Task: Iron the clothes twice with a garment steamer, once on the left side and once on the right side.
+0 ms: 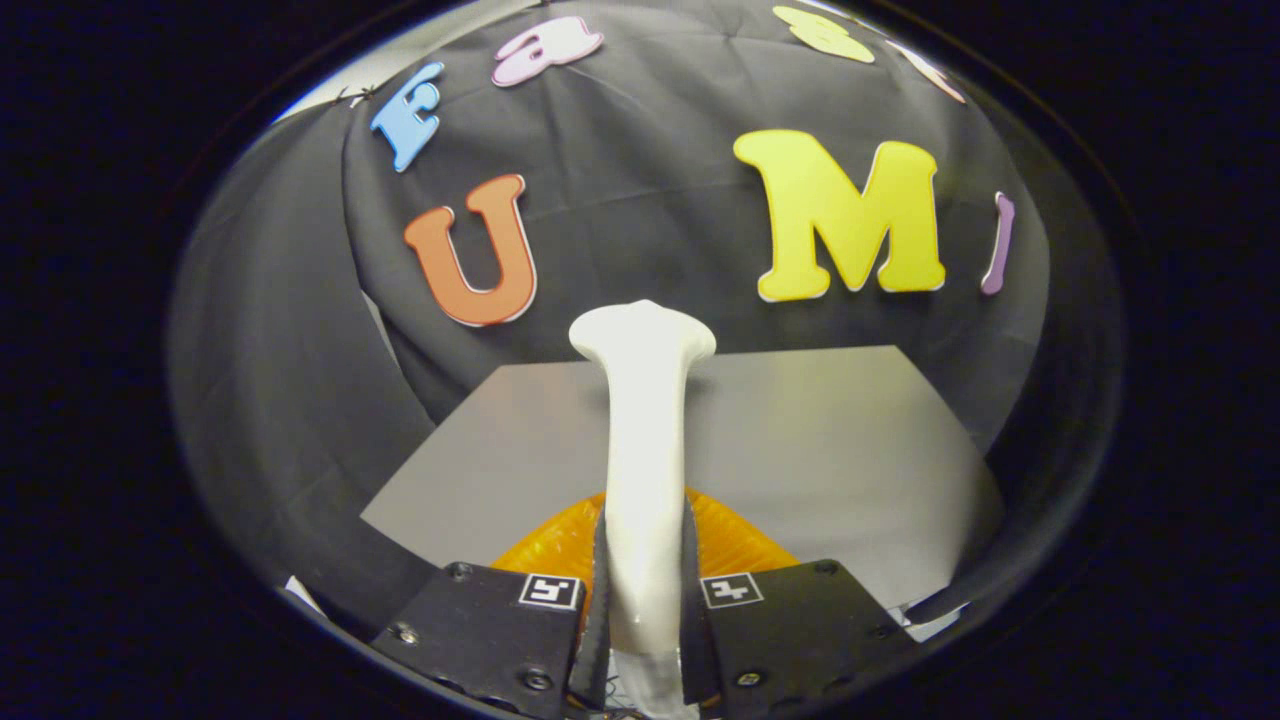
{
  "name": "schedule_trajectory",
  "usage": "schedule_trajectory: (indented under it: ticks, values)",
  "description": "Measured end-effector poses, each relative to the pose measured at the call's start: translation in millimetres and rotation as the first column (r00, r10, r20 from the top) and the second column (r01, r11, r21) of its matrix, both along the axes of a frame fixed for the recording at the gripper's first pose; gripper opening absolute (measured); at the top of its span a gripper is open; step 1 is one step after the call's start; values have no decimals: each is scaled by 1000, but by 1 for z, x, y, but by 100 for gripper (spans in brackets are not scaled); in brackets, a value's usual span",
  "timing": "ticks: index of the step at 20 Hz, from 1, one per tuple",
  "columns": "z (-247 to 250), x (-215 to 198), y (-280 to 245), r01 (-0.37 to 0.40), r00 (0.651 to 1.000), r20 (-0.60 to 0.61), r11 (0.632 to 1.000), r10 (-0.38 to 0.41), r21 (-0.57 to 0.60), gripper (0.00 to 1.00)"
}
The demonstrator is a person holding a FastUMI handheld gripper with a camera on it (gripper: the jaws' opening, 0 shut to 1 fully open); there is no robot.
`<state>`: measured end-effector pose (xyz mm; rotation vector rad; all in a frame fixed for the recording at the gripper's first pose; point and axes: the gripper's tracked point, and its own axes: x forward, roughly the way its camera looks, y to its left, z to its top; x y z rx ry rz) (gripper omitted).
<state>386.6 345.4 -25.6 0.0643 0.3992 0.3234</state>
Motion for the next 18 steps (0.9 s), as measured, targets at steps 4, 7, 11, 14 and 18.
schedule_trajectory:
  ticks: [4, 7, 11, 14, 18]
  values:
    - [48, -43, -15, -28, 993, 116, 998, 22, 55, 31]
    - [90, -77, -34, -53, 977, 209, 994, 32, 93, 30]
    - [144, -121, -68, -73, 951, 308, 984, 20, 162, 30]
    - [183, -153, -103, -64, 928, 372, 977, -16, 202, 30]
    - [226, -187, -163, -14, 884, 454, 965, -112, 264, 30]
